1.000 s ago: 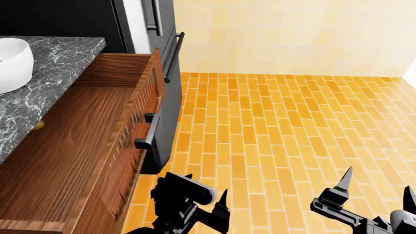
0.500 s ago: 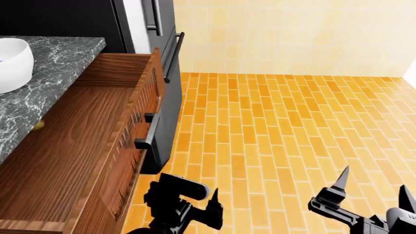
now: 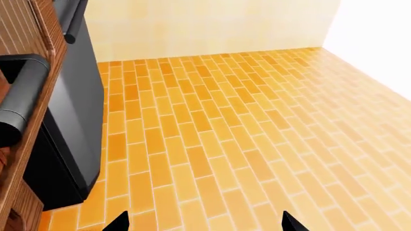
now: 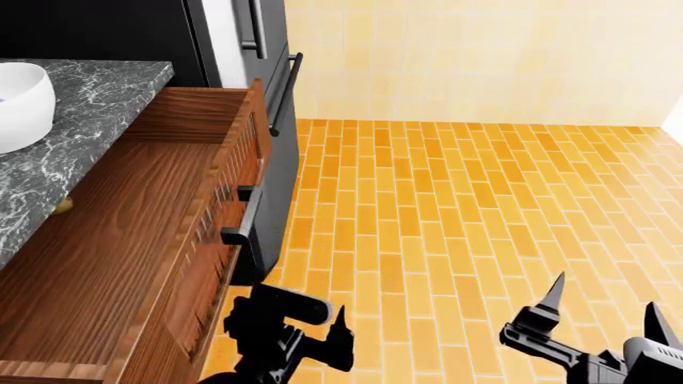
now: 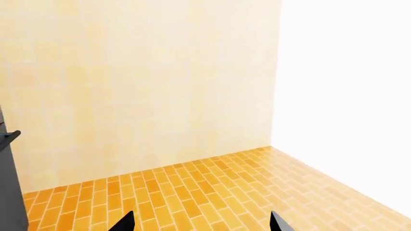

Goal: Place the bar in the bowl and close the drawer.

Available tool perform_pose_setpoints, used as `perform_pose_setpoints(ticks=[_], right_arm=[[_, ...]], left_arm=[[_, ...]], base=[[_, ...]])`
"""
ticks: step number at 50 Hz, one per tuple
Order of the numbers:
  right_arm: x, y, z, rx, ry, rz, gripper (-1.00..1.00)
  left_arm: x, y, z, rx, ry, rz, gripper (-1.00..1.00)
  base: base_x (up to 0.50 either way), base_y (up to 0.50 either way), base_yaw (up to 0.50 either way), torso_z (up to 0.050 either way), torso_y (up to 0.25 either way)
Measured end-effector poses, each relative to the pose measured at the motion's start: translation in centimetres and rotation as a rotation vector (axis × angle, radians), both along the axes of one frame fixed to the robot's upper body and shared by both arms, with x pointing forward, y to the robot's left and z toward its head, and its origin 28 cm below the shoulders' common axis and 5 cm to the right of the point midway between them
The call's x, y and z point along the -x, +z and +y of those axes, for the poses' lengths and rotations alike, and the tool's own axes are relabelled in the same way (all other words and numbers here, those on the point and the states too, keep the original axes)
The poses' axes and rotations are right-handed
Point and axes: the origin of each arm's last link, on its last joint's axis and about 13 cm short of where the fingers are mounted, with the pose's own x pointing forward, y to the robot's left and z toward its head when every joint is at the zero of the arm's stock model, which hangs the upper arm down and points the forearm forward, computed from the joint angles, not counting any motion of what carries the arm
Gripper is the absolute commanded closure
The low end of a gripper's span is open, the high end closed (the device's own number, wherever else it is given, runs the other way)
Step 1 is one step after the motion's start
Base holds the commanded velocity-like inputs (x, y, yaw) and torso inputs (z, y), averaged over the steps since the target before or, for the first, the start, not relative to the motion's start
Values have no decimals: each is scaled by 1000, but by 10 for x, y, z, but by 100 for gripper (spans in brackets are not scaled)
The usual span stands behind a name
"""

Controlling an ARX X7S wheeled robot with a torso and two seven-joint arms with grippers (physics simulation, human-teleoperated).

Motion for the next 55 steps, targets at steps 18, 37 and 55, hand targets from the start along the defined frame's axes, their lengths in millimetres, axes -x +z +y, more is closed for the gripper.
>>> perform_pose_setpoints(ticks=[18, 37, 55], right_arm=[[-2, -4, 0, -3, 8, 12, -100], [-3, -5, 1, -6, 11, 19, -100], [-3, -3, 1, -4, 11, 17, -100]], left_arm=[[-4, 1, 9, -14, 62, -11, -100], [-9, -2, 17, -19, 136, -4, -100], [-13, -2, 23, -19, 181, 3, -100]], base=[[0, 0, 0, 0, 0], [0, 0, 0, 0, 0], [0, 0, 0, 0, 0]])
